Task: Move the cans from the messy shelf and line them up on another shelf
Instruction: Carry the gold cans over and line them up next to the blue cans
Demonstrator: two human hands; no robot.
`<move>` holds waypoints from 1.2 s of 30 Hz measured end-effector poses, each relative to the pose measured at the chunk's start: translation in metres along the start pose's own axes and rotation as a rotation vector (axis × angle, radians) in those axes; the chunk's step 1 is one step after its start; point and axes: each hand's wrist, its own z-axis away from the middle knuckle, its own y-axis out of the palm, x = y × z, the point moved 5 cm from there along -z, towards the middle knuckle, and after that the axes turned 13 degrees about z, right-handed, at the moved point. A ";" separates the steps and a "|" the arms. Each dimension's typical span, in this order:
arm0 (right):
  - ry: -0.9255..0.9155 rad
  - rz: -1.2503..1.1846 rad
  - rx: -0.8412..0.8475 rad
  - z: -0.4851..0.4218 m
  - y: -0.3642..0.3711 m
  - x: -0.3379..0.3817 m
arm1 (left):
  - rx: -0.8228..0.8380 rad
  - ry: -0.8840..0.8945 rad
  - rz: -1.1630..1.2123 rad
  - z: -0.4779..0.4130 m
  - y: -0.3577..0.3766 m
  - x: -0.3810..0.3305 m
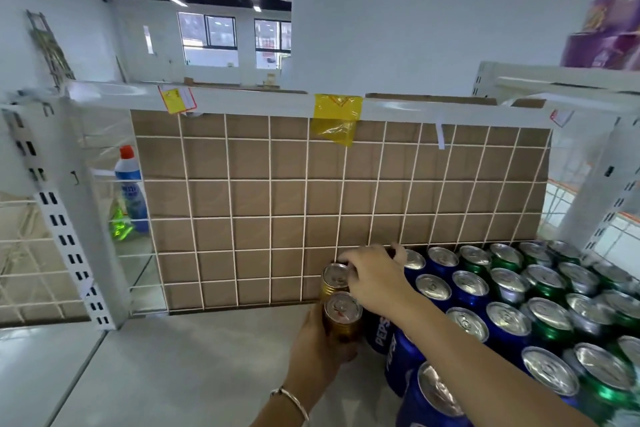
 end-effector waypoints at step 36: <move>-0.765 -0.089 0.585 0.163 0.042 0.372 | -0.329 -0.460 -0.318 0.328 -0.330 0.051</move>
